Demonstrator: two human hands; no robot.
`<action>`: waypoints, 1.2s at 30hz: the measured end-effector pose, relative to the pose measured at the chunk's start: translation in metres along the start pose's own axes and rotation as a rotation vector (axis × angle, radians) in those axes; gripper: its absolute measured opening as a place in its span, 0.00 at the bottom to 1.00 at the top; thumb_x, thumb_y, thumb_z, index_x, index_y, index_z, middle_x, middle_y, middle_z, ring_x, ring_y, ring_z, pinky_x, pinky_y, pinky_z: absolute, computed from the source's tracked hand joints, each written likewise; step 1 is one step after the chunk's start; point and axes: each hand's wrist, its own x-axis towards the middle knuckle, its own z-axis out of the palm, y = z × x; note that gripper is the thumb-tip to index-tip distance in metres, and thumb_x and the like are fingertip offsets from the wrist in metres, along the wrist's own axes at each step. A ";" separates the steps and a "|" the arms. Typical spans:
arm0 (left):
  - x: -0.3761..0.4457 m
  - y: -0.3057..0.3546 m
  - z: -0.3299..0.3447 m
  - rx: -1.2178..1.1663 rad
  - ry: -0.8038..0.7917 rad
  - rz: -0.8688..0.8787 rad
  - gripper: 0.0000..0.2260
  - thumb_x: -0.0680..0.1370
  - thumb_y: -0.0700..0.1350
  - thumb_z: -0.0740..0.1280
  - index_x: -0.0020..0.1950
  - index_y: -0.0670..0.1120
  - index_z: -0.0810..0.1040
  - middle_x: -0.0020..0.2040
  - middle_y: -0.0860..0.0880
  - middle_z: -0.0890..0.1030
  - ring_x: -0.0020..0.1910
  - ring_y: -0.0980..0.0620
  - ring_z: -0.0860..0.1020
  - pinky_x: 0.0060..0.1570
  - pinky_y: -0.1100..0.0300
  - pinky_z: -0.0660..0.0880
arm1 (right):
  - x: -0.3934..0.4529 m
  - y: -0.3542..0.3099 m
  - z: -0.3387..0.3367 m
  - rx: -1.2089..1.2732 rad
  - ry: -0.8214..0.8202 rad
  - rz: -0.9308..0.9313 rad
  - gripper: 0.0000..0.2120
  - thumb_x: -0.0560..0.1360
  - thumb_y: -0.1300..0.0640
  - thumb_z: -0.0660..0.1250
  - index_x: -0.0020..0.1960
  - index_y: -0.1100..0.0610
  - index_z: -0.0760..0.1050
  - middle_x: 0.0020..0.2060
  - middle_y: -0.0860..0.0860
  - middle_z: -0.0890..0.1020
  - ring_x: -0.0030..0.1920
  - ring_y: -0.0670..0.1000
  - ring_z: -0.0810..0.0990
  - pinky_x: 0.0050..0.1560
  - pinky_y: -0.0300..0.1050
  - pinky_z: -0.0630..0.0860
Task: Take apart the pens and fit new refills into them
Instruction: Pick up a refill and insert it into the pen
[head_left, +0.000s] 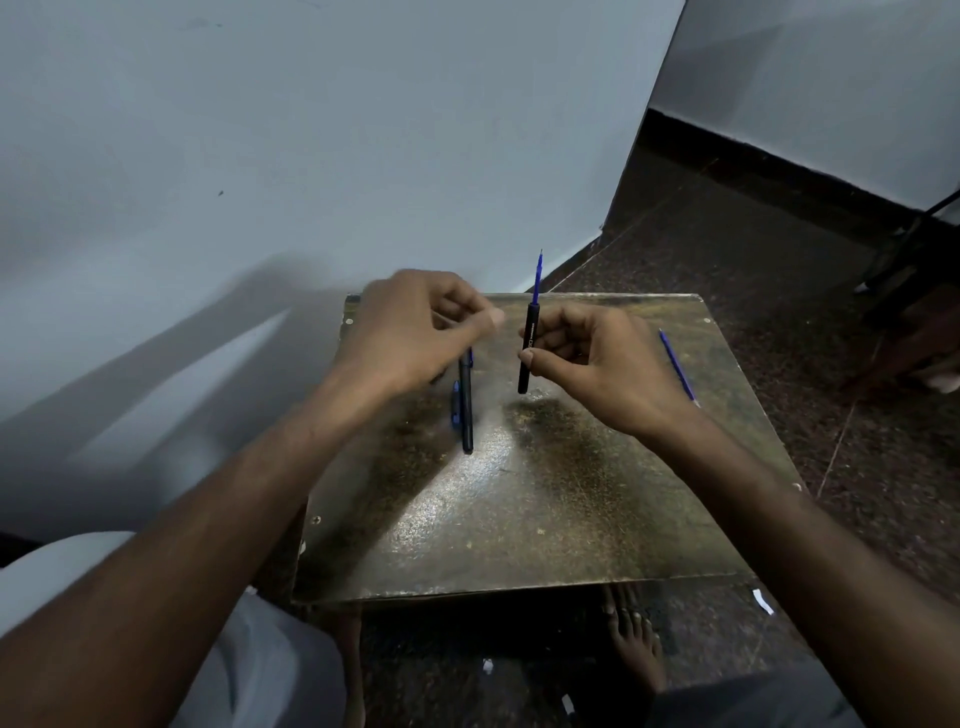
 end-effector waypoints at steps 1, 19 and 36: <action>0.002 -0.006 -0.007 0.068 0.013 -0.022 0.06 0.76 0.58 0.79 0.44 0.58 0.87 0.36 0.62 0.85 0.36 0.73 0.82 0.33 0.81 0.71 | 0.000 0.000 0.000 -0.002 -0.002 0.001 0.09 0.77 0.56 0.79 0.56 0.50 0.86 0.44 0.43 0.89 0.44 0.39 0.87 0.45 0.29 0.80; 0.005 -0.031 -0.013 0.443 -0.434 -0.290 0.12 0.75 0.56 0.81 0.41 0.49 0.90 0.31 0.56 0.87 0.31 0.61 0.85 0.36 0.62 0.81 | -0.003 -0.003 -0.002 -0.073 -0.028 -0.010 0.07 0.76 0.54 0.79 0.53 0.48 0.85 0.43 0.42 0.88 0.46 0.39 0.87 0.45 0.28 0.80; -0.006 -0.019 -0.020 0.085 -0.414 -0.292 0.10 0.78 0.54 0.78 0.45 0.47 0.88 0.35 0.52 0.89 0.33 0.57 0.89 0.32 0.68 0.81 | -0.004 -0.006 -0.001 -0.084 -0.124 0.031 0.08 0.77 0.54 0.79 0.56 0.53 0.86 0.45 0.46 0.89 0.45 0.42 0.89 0.47 0.36 0.84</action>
